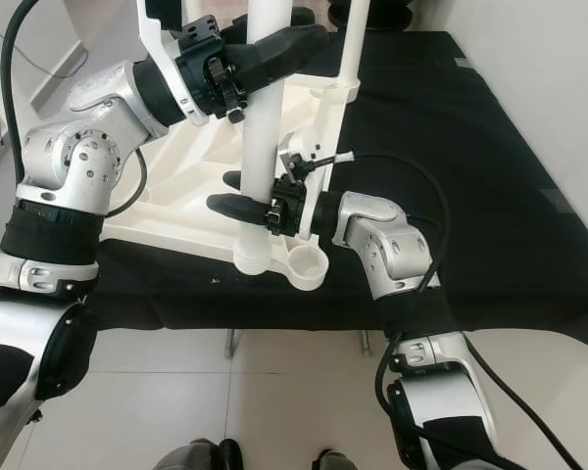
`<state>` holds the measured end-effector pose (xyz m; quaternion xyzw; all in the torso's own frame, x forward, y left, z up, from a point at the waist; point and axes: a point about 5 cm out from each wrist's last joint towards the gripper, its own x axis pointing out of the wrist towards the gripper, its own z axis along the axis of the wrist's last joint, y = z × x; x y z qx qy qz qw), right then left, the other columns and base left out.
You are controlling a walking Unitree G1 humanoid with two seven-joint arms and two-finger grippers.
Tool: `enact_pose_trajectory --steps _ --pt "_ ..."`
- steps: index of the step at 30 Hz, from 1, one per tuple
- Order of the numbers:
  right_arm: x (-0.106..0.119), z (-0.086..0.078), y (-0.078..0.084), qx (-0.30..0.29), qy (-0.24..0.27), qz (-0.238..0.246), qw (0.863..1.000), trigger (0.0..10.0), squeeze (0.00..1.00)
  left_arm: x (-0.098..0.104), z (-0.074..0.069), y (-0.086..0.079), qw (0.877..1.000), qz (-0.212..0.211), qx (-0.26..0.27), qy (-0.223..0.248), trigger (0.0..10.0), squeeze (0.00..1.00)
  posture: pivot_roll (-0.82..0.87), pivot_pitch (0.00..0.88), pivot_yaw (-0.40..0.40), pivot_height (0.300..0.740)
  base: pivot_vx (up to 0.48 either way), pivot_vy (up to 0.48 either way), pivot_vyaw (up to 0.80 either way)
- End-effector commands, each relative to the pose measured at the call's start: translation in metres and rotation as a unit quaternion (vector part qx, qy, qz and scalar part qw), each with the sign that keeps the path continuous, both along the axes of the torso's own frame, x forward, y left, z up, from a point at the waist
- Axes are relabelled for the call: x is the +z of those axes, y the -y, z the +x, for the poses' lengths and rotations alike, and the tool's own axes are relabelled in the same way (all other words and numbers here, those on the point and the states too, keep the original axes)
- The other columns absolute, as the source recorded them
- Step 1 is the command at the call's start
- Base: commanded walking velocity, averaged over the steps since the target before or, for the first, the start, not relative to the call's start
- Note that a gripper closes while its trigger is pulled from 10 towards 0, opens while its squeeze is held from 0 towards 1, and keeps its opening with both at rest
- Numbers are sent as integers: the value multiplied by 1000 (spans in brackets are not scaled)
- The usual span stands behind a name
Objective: Building children table
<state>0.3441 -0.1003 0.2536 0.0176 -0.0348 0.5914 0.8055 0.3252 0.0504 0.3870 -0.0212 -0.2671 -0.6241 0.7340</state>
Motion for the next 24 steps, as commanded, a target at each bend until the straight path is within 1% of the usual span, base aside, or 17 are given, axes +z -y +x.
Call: enact_pose_trajectory --steps 1,4,9,10,11,12,13,15,16,17,19,21,22,24 --pt "20 -19 -32 130 27 61 989 0 0 5 -11 17 999 -11 -43 26 0 0 -50 127 12 740 0 0 0" --pt "23 -23 -34 136 40 71 987 0 0 9 -12 16 998 -19 -45 30 0 0 -53 123 10 740 0 0 0" --pt "28 -23 -33 128 48 74 988 0 0 14 -13 14 998 -29 -45 32 0 0 -54 123 10 740 0 0 0" --pt "30 -22 -32 121 52 75 989 0 0 17 -12 13 998 -37 -42 34 0 1000 -55 121 10 740 0 0 0" --pt "32 -21 -30 110 55 72 990 0 0 20 -13 11 998 -38 -42 34 10000 1000 -57 122 10 740 0 0 0" --pt "34 -19 -26 101 61 70 991 0 0 26 -14 6 998 -47 -37 34 10000 1000 -55 126 9 740 0 0 0" --pt "34 -19 -26 101 61 70 991 0 0 26 -14 6 998 -47 -37 34 10000 1000 -55 126 9 740 0 0 0" --pt "38 -17 -18 89 68 69 991 0 0 35 -19 -7 997 -61 -40 32 10000 1000 -56 128 11 740 0 0 0" --pt "38 -17 -18 89 68 69 991 0 0 35 -19 -7 997 -61 -40 32 10000 1000 -56 128 11 740 0 0 0" --pt "39 -16 -13 84 72 68 992 0 0 39 -21 -14 996 -66 -42 32 10000 1000 -57 129 11 740 0 0 0" --pt "43 -9 3 53 81 62 993 0 0 45 -36 -37 995 -76 -62 30 10000 1000 -51 141 7 740 0 0 0" --pt "45 -5 16 27 88 51 994 0 0 47 -48 -60 995 -75 -59 29 10000 1000 -42 149 2 740 0 0 0" --pt "45 -5 16 27 88 51 994 0 0 47 -48 -60 995 -75 -59 29 10000 1000 -42 149 2 740 0 0 0" --pt "44 -3 26 15 89 39 995 0 0 43 -55 -83 998 -59 -11 31 10000 1000 -22 157 -10 740 0 0 0"
